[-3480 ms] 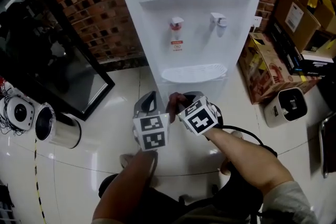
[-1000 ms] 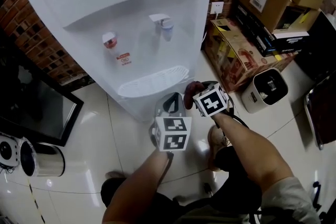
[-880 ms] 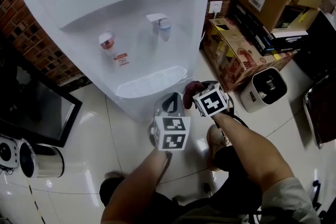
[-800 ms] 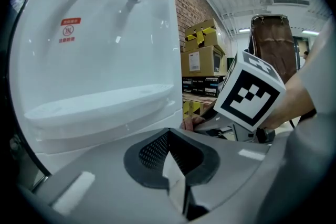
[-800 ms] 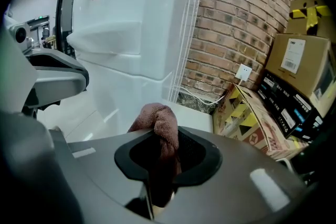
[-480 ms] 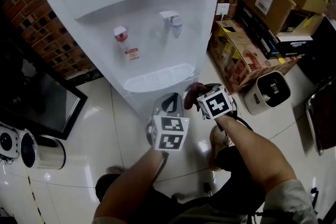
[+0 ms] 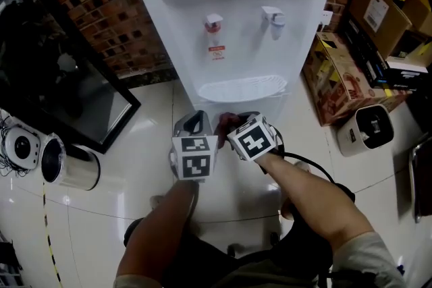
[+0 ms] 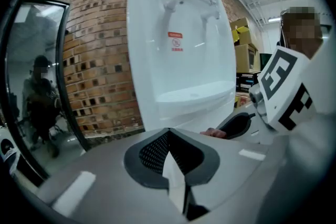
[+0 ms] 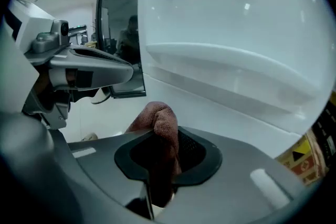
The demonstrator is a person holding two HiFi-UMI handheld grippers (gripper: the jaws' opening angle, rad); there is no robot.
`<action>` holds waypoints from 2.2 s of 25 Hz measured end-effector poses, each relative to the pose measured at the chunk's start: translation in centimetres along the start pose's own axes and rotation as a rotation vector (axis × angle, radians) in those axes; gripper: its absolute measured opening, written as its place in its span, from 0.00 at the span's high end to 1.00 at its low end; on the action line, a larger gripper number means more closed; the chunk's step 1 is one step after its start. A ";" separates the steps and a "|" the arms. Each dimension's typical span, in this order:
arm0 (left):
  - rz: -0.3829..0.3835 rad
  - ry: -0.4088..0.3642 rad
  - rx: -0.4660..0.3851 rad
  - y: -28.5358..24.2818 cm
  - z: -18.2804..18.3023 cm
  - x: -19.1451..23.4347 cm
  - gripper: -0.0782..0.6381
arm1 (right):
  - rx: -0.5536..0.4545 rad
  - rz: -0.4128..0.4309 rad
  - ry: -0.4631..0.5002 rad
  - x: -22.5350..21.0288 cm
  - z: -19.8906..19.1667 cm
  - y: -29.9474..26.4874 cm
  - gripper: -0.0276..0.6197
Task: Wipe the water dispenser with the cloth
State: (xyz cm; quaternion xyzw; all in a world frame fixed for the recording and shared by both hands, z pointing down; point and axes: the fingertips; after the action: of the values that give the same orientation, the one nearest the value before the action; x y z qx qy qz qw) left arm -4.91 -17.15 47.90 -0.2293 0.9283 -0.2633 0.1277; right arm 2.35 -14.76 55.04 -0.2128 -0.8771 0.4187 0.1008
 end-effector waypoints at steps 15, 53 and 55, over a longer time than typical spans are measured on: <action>0.179 0.122 0.036 5.5 -4.5 9.1 0.89 | 0.138 0.052 -0.062 6.1 0.9 -11.1 0.83; -0.109 -0.004 0.013 -2.0 0.9 -6.4 0.89 | 0.248 -0.200 -0.300 -14.3 -10.6 -1.8 0.82; -0.136 -0.016 0.008 -2.4 1.2 -7.7 0.89 | 0.253 -0.225 -0.325 -15.8 -11.4 -1.2 0.82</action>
State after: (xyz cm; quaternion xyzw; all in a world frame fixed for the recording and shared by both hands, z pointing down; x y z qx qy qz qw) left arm 3.03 -15.71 49.10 -0.2936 0.9085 -0.2732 0.1177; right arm 20.06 -14.79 63.17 -0.0293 -0.8405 0.5401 0.0300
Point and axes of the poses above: the fingertips, and each gripper's own axes: y backward along the fingers, x to its left, z out of its top, and after that the axes turned 5 degrees about x, right-handed
